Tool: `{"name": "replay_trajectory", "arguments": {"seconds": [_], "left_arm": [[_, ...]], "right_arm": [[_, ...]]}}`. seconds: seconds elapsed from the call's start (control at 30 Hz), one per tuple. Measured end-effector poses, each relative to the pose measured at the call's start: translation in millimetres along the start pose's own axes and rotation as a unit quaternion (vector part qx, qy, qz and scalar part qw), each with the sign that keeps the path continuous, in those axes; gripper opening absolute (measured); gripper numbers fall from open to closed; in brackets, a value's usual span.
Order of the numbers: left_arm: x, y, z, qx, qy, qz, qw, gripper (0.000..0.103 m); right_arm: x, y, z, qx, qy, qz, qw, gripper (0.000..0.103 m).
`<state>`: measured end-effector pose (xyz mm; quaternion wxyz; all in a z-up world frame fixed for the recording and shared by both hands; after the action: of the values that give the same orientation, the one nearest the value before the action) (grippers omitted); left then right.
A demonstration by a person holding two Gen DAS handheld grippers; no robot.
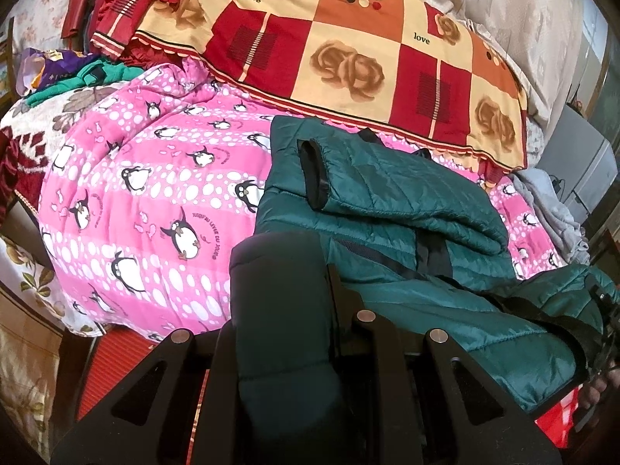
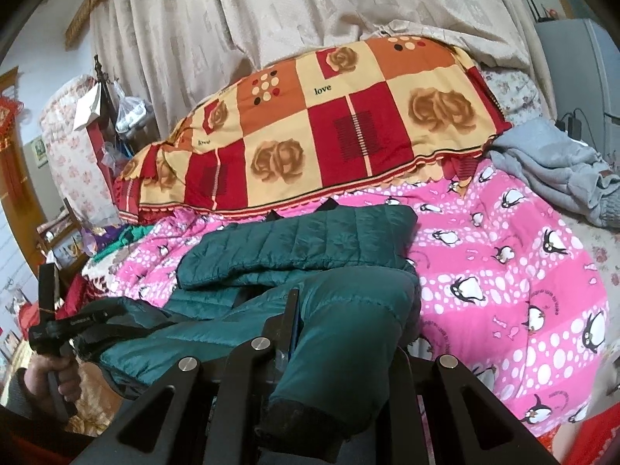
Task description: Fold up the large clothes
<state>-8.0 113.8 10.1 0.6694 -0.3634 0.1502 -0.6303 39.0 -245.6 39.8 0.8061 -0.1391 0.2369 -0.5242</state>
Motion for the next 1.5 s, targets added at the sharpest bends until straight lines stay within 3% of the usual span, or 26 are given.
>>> {"name": "replay_trajectory", "arguments": {"seconds": [0.97, 1.17, 1.4, 1.5], "left_arm": [[4.2, 2.6, 10.1, 0.026, 0.007, -0.011, 0.9996, 0.014], [7.7, 3.1, 41.2, 0.04, 0.005, -0.02, 0.999, 0.014], [22.6, -31.0, 100.6, 0.105, -0.009, -0.048, 0.9932, 0.014], [27.2, -29.2, 121.4, 0.112, -0.012, -0.052, 0.9922, 0.014]], "right_arm": [[7.9, 1.7, -1.6, -0.004, -0.004, -0.012, 1.0, 0.014], [6.2, 9.6, 24.5, 0.005, -0.027, -0.018, 0.999, 0.014], [4.0, 2.0, 77.9, 0.058, -0.031, -0.018, 0.998, 0.014], [6.0, 6.1, 97.3, 0.073, -0.028, -0.018, 0.997, 0.014]]}}
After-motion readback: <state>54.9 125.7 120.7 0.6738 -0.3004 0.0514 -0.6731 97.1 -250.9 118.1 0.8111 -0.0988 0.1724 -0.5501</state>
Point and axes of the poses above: each gripper's, at about its wrist camera, not at the fingertips, and y roughly the way its jaws point, x to its right, z to its top, the point moved 9 cm from there along y, roughly the way its jaws point, and after that the axes turned 1 degree about y, right-handed, at the moved point
